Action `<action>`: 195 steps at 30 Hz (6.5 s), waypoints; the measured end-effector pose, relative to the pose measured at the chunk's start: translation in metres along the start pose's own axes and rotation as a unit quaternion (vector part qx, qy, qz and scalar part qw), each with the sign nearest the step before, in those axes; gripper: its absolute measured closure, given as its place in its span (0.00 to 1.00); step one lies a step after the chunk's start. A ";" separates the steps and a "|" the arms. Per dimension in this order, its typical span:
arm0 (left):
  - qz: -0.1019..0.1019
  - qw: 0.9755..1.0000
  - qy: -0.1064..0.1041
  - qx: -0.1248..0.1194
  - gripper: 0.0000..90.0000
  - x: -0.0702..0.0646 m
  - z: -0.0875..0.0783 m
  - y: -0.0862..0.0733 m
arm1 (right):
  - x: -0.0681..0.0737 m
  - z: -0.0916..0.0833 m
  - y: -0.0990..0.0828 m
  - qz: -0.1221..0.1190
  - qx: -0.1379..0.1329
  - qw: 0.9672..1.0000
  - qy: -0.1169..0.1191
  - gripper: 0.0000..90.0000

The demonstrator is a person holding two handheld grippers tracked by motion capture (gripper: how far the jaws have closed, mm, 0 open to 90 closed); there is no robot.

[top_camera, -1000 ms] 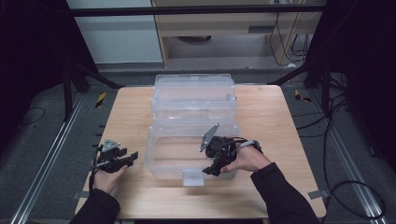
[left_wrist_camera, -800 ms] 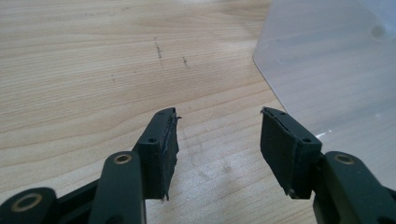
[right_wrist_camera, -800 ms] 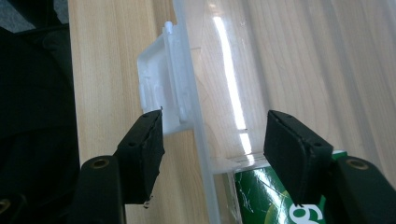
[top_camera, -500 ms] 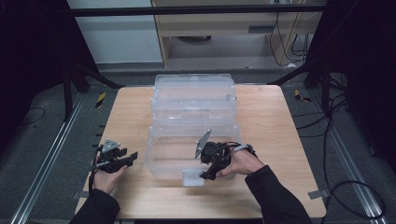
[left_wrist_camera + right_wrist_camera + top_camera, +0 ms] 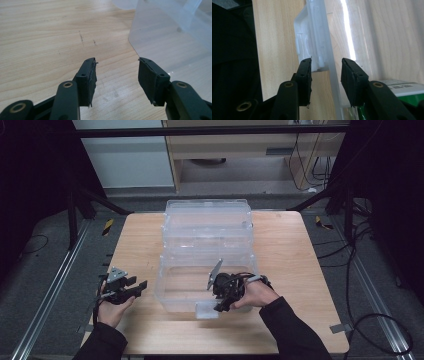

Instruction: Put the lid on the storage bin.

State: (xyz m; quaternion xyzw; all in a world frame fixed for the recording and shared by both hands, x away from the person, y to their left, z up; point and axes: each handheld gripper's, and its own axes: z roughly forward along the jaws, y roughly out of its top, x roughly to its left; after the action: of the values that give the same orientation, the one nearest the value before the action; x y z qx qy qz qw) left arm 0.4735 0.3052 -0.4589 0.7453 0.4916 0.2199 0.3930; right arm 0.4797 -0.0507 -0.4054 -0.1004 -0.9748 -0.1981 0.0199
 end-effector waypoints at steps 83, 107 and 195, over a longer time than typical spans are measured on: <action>0.428 0.884 -0.167 0.080 0.52 -0.071 0.034 0.222 | 0.001 0.002 -0.002 -0.009 -0.006 1.000 0.007 0.71; 0.465 0.863 -0.157 0.118 0.62 -0.083 0.065 0.236 | 0.000 0.002 -0.002 -0.012 -0.006 1.000 0.011 0.71; 0.528 0.818 -0.172 0.150 0.97 -0.134 -0.003 0.198 | 0.007 0.003 0.001 -0.008 0.015 1.000 -0.003 0.71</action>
State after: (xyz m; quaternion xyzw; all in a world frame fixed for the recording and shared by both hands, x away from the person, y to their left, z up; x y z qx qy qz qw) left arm 0.5263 0.1441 -0.2908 0.9661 -0.0260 0.1856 0.1777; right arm 0.4732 -0.0471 -0.4076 -0.0931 -0.9786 -0.1829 0.0167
